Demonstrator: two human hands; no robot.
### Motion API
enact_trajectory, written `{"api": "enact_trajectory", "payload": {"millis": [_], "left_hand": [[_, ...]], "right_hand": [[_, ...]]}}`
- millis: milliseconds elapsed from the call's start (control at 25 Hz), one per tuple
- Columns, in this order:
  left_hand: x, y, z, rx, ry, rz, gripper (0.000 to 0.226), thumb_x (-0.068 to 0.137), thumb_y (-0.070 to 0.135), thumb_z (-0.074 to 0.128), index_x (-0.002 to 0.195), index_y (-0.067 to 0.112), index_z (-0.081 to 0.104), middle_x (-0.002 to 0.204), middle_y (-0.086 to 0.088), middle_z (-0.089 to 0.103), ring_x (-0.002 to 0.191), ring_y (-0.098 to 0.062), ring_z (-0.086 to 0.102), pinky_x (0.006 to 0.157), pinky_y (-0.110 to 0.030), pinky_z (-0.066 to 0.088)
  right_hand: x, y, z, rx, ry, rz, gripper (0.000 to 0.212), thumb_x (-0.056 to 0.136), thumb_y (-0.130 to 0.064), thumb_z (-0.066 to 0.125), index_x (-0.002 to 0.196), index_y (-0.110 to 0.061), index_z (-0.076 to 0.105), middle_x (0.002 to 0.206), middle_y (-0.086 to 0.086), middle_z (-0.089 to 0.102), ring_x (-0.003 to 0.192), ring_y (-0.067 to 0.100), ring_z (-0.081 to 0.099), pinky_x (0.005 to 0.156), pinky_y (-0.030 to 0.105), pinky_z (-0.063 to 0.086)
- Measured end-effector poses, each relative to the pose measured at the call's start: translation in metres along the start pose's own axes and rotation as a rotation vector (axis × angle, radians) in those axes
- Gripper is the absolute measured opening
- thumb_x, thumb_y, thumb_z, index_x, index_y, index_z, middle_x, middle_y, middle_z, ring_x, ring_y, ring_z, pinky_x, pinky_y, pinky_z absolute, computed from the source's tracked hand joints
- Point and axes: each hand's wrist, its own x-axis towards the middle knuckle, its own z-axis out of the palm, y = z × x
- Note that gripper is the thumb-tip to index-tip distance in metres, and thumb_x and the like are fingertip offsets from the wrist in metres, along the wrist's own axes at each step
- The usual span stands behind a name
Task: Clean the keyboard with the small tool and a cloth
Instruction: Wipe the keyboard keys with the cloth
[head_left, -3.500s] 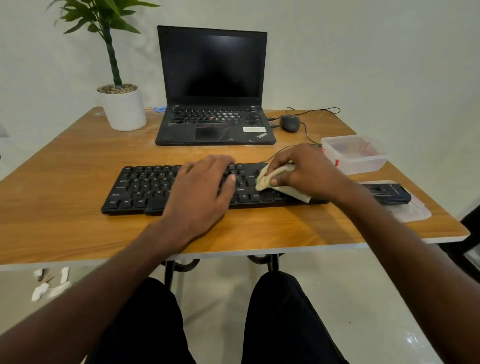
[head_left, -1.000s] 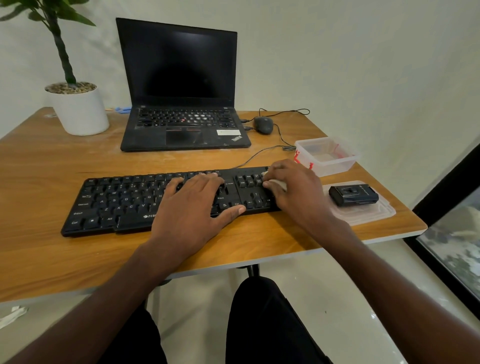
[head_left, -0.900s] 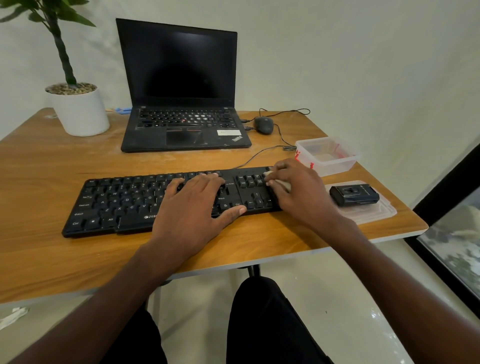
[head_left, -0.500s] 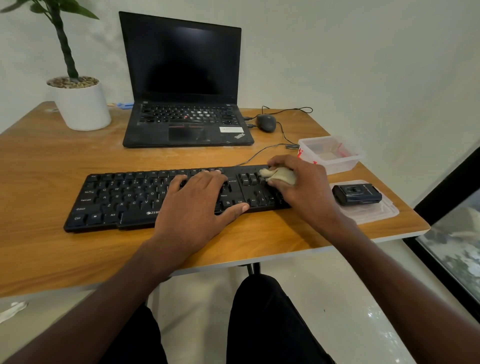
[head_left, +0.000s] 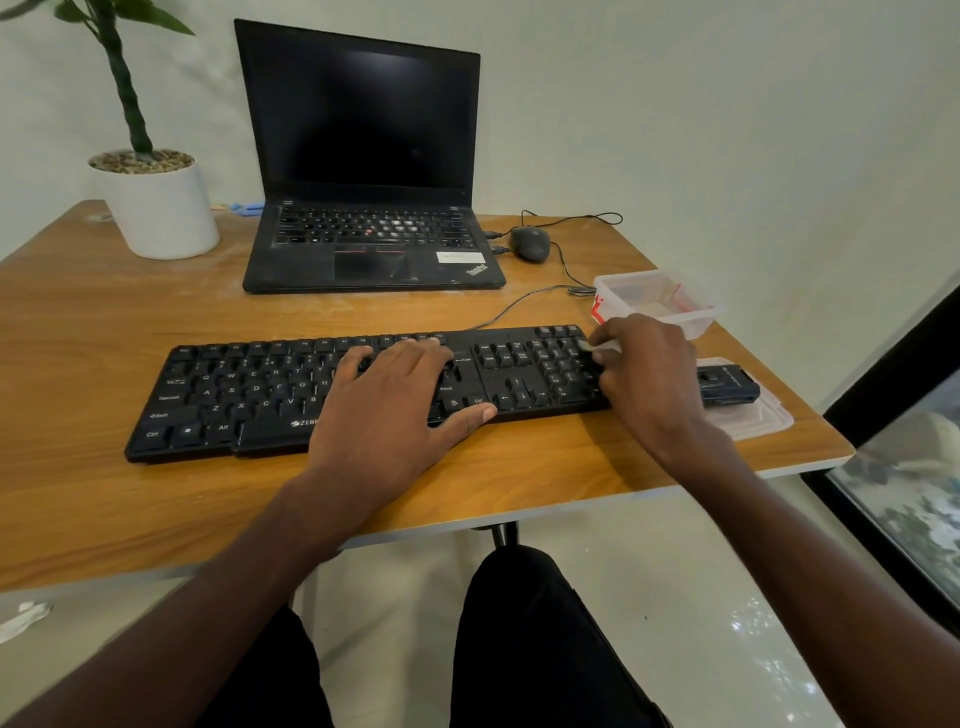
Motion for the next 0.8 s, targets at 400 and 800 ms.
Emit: {"api": "enact_trajectory", "payload": {"millis": [400, 800], "left_hand": [[-0.001, 0.0, 0.0, 0.002, 0.009, 0.005, 0.084, 0.093, 0.088, 0.026, 0.153, 0.032, 0.043, 0.162, 0.007, 0.046, 0.151, -0.012, 0.039, 0.129, -0.049, 0.018], [-0.001, 0.0, 0.001, 0.014, 0.02, 0.019, 0.083, 0.094, 0.086, 0.026, 0.152, 0.03, 0.045, 0.16, 0.005, 0.048, 0.149, -0.013, 0.041, 0.128, -0.049, 0.021]], "right_hand": [[0.013, -0.009, -0.018, 0.132, -0.229, -0.058, 0.015, 0.086, -0.01, 0.08, 0.095, -0.021, 0.083, 0.096, -0.002, 0.077, 0.09, 0.009, 0.064, 0.077, 0.027, 0.045], [0.012, -0.018, 0.003, 0.07, -0.041, -0.104, 0.02, 0.089, -0.01, 0.078, 0.107, -0.019, 0.08, 0.109, 0.002, 0.076, 0.096, 0.013, 0.063, 0.083, 0.027, 0.044]]}}
